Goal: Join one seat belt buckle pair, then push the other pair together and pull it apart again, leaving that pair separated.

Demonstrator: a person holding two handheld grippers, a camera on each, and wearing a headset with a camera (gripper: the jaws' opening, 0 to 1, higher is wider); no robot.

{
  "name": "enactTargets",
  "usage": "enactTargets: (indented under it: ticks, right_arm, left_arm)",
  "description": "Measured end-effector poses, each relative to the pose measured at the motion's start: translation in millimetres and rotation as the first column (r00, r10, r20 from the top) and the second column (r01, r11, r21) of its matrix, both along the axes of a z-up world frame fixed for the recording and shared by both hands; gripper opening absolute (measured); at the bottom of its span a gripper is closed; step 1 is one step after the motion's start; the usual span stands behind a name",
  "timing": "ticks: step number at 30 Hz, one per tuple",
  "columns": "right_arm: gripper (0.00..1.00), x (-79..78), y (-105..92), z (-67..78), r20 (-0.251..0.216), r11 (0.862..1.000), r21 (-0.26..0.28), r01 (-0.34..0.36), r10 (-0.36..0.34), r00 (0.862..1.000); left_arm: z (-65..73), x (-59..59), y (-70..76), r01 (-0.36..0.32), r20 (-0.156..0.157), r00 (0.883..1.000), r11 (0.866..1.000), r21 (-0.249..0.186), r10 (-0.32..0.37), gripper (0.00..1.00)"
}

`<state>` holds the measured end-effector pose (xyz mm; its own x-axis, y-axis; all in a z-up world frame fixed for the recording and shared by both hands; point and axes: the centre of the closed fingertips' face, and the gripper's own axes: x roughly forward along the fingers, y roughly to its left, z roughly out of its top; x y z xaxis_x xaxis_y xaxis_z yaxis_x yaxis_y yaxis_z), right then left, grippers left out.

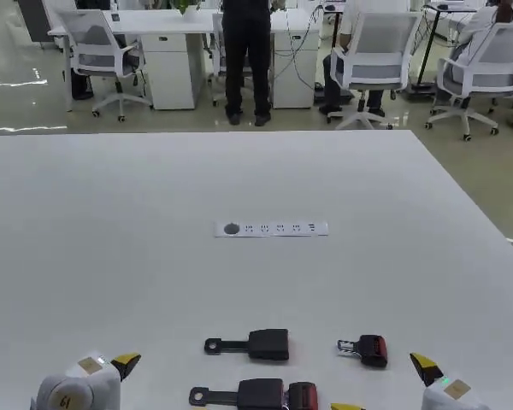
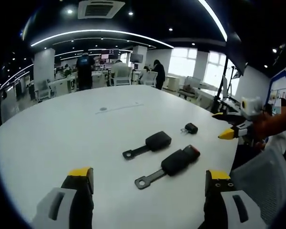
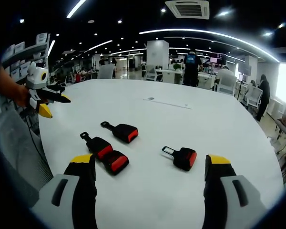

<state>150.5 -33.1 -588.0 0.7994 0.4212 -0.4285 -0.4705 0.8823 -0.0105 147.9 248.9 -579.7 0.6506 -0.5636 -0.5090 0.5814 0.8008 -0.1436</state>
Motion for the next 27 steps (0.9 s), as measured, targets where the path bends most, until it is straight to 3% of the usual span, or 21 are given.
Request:
enactTargets:
  ticks: [2,11,16,27]
  right_arm:
    - [0.96,-0.2,2.3,3.3,0.018,1.000,0.007,-0.002,0.002,1.000]
    - [0.97,-17.3,8.8,-5.8,0.000,1.000,0.010,0.000,0.000,1.000]
    - [0.97,-28.1,0.7,-9.3,-0.010,1.000,0.003,0.011,-0.011,1.000]
    - [0.97,-37.6,-11.9,-14.0,-0.027,1.000,-0.005,0.028,-0.028,0.999]
  left_arm:
    - [0.9,-1.7,3.7,-0.007,0.007,1.000,1.000,-0.013,0.007,1.00]
    - [1.7,-12.3,5.8,0.008,0.027,1.000,1.000,0.002,-0.008,1.00]
    - [0.1,-16.9,12.2,0.010,0.024,1.000,1.000,0.003,-0.010,1.00]
    - [-4.3,-23.7,8.5,0.025,0.017,1.000,1.000,0.010,-0.025,1.00]
